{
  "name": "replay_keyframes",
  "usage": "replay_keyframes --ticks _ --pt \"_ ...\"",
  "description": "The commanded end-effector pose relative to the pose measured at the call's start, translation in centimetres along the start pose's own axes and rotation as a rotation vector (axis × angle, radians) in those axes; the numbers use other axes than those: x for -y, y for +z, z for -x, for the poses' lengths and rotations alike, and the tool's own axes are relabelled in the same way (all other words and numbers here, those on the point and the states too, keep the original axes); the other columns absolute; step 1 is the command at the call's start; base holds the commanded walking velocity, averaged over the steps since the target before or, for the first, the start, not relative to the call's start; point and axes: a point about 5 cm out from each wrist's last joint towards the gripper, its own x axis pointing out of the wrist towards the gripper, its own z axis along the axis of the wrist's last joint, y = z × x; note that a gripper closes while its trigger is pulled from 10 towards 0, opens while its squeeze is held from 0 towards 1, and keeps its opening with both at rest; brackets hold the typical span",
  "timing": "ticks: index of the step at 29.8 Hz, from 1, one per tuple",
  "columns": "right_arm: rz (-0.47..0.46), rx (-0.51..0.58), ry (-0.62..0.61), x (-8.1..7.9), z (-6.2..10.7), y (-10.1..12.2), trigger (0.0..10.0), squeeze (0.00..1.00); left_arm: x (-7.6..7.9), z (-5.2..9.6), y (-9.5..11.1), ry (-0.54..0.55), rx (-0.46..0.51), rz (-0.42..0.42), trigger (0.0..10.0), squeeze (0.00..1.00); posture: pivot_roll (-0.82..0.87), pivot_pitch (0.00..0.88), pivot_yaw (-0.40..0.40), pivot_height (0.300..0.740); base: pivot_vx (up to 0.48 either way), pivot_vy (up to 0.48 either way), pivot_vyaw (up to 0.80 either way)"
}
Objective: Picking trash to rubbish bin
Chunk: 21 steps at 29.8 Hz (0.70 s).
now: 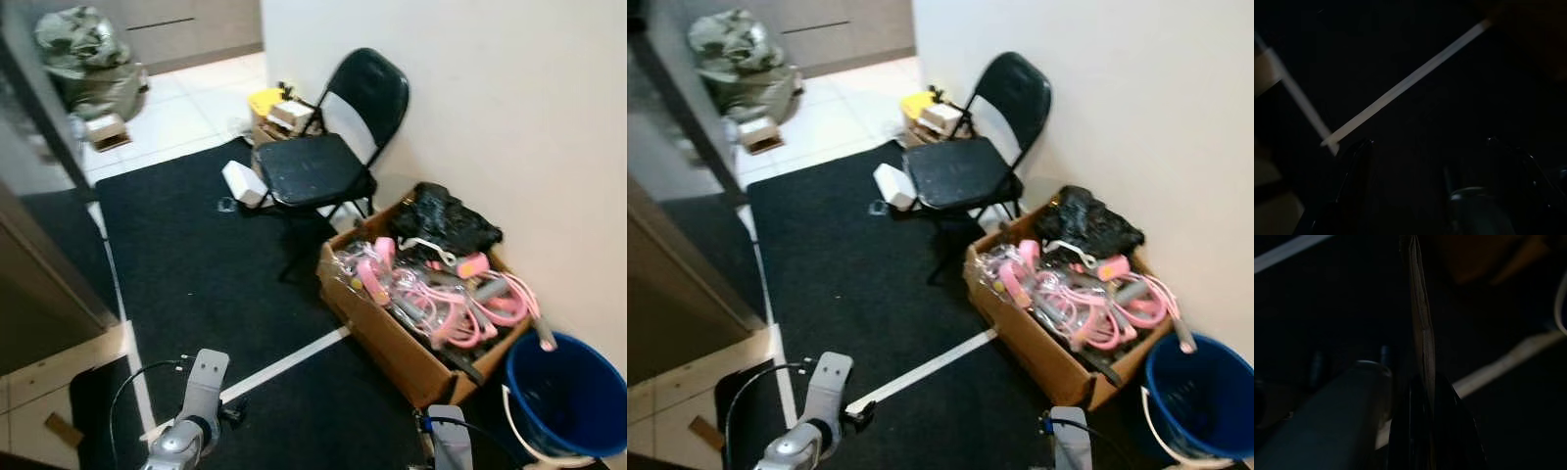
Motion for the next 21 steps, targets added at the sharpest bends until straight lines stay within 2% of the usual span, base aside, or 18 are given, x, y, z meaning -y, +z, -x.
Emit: replay_keyframes --ticks 1,21 --pt "0.004 -0.022 0.006 -0.31 0.16 -0.69 10.0 0.0 -0.18 0.35 -0.95 0.008 -0.034 -0.005 10.0 0.0 0.03 0.144 0.038 0.74 0.0 0.0 0.8" --pt "0.006 -0.036 0.014 -0.45 0.15 -0.86 10.0 0.0 -0.24 0.29 -0.88 0.012 -0.042 -0.016 10.0 0.0 0.03 0.155 0.048 0.74 0.0 0.0 0.8"
